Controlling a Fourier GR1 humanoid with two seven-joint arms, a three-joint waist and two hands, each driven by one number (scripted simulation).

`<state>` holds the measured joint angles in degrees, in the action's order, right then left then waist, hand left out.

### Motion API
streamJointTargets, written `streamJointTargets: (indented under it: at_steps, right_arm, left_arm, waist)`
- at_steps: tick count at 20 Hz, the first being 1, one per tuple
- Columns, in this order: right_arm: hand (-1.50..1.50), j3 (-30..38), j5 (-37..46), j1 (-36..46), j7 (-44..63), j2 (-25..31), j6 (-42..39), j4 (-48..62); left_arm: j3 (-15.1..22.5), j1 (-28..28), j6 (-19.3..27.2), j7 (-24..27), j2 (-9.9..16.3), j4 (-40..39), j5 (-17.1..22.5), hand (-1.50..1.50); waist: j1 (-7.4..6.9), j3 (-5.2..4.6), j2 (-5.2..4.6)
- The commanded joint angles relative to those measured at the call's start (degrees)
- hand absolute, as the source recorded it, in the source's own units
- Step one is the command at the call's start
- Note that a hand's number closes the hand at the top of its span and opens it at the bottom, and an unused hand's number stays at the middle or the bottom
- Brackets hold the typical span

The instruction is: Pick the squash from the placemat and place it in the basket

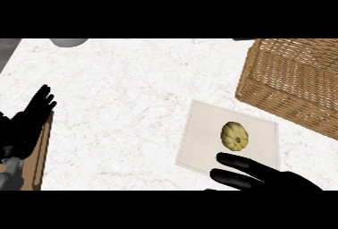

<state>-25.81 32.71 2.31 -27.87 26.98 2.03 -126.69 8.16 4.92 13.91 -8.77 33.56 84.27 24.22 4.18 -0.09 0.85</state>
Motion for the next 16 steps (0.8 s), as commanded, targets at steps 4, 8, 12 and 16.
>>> streamJointTargets:
  at_steps: [4, 8, 12, 16]
  right_arm:
    - [-1.50, 10.08, 19.99, -9.42, 15.83, 4.85, 4.74, -11.06]
    - [-1.50, 13.84, 20.14, -16.39, 23.43, 6.52, 2.86, -19.00]
    - [-1.50, 15.25, 18.48, -20.32, 27.58, 13.67, -4.90, -21.42]
    - [-1.50, 17.94, 14.39, -26.81, 27.27, 18.45, -8.16, -24.88]
  left_arm:
    - [-0.78, -1.35, 0.94, 0.36, -0.56, -1.08, -0.26, 0.00]
    - [0.09, -1.18, 0.58, 2.93, -2.41, -2.68, -1.47, 0.00]
    - [-0.13, -0.20, 0.17, 1.60, -2.13, -2.64, -1.31, 0.00]
    - [-1.79, -0.39, -1.81, 2.45, -1.09, -2.56, -0.47, 0.00]
  waist:
    - [2.67, -0.20, 0.81]
    - [1.33, -0.14, 0.20]
    - [0.84, -0.19, 0.23]
    - [0.09, -0.08, 0.18]
